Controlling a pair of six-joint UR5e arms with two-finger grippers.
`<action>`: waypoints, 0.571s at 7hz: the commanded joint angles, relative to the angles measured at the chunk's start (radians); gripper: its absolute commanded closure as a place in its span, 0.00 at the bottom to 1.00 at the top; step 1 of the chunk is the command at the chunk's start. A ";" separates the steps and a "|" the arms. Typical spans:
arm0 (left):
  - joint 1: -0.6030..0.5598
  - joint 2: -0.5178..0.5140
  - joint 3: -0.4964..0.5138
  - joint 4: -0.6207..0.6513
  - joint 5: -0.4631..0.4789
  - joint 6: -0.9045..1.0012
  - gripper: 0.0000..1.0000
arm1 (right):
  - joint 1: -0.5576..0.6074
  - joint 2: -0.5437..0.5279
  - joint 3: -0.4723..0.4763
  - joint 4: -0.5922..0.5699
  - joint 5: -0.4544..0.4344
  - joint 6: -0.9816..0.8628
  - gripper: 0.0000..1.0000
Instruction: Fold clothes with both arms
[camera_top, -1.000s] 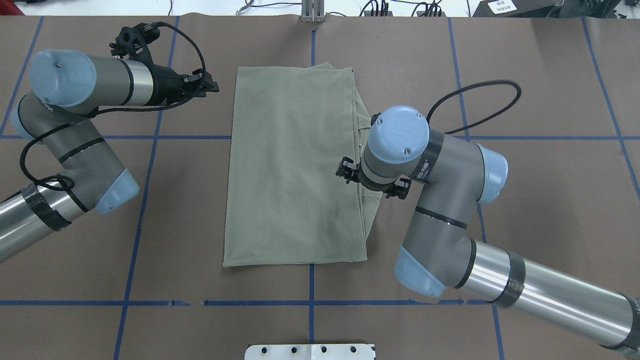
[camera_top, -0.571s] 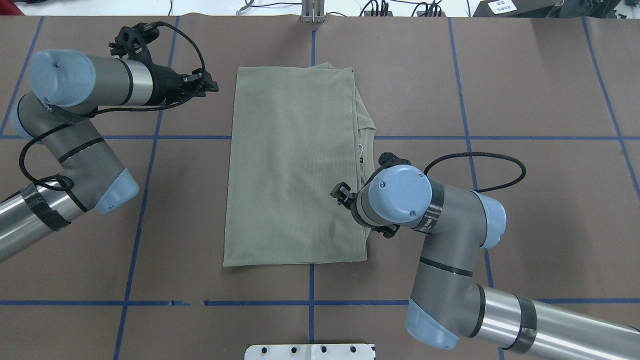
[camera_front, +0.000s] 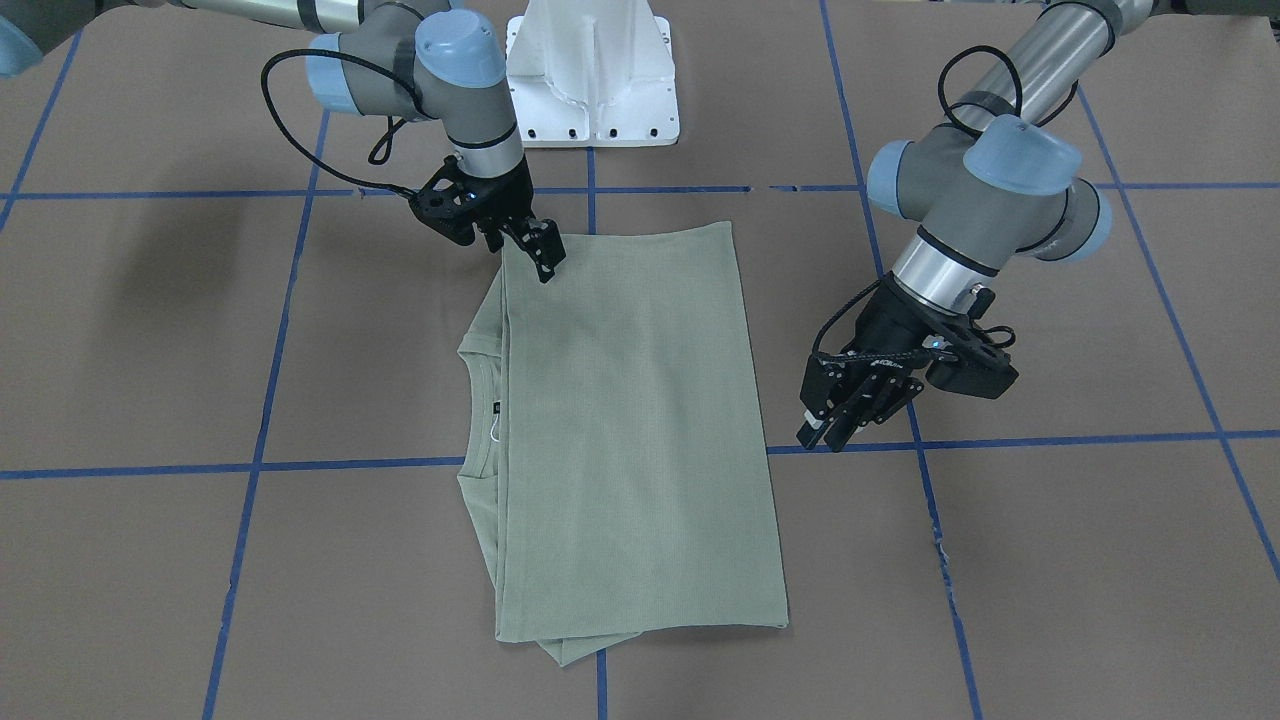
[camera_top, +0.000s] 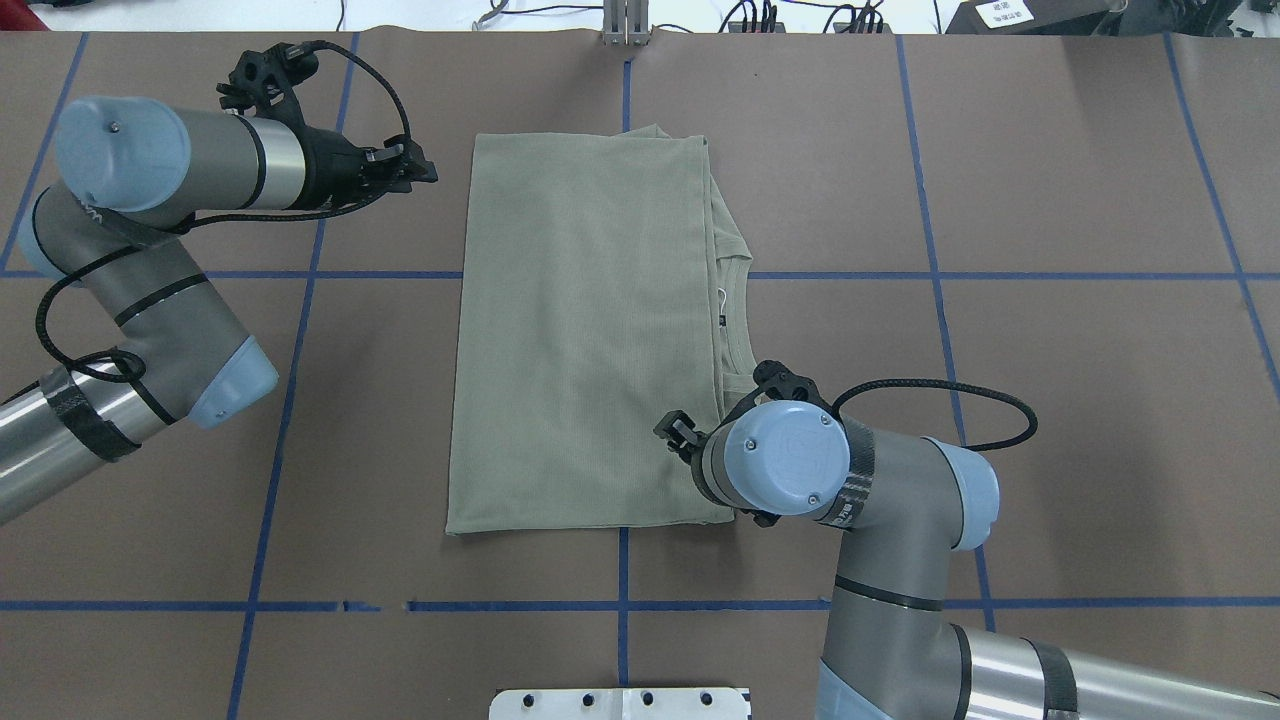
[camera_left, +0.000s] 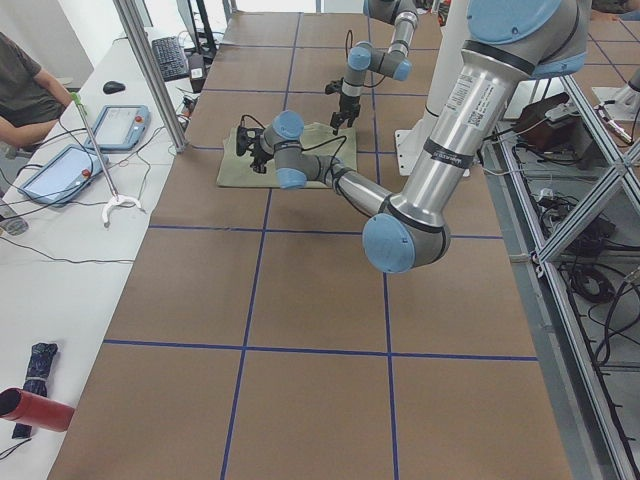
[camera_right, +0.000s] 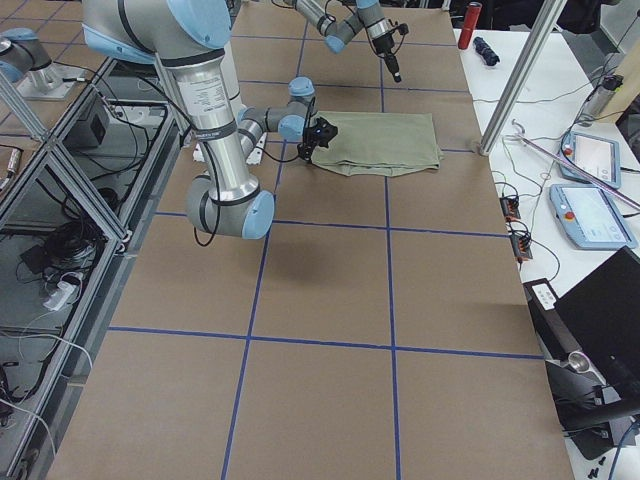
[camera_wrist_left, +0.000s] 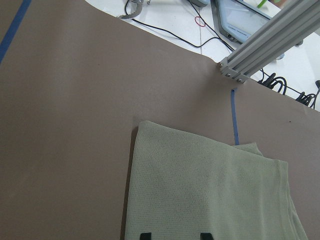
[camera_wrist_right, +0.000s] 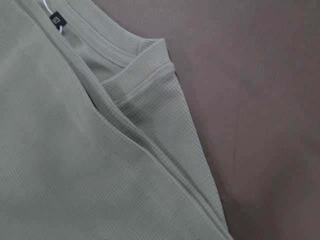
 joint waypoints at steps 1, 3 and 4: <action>0.000 0.000 -0.008 0.007 0.000 -0.003 0.56 | -0.004 -0.018 0.003 0.001 -0.002 0.002 0.13; 0.000 0.000 -0.020 0.021 0.000 -0.003 0.56 | -0.010 -0.025 0.002 -0.001 -0.001 0.000 0.30; 0.000 0.000 -0.020 0.021 0.000 -0.005 0.56 | -0.014 -0.029 0.000 -0.001 -0.001 0.001 0.46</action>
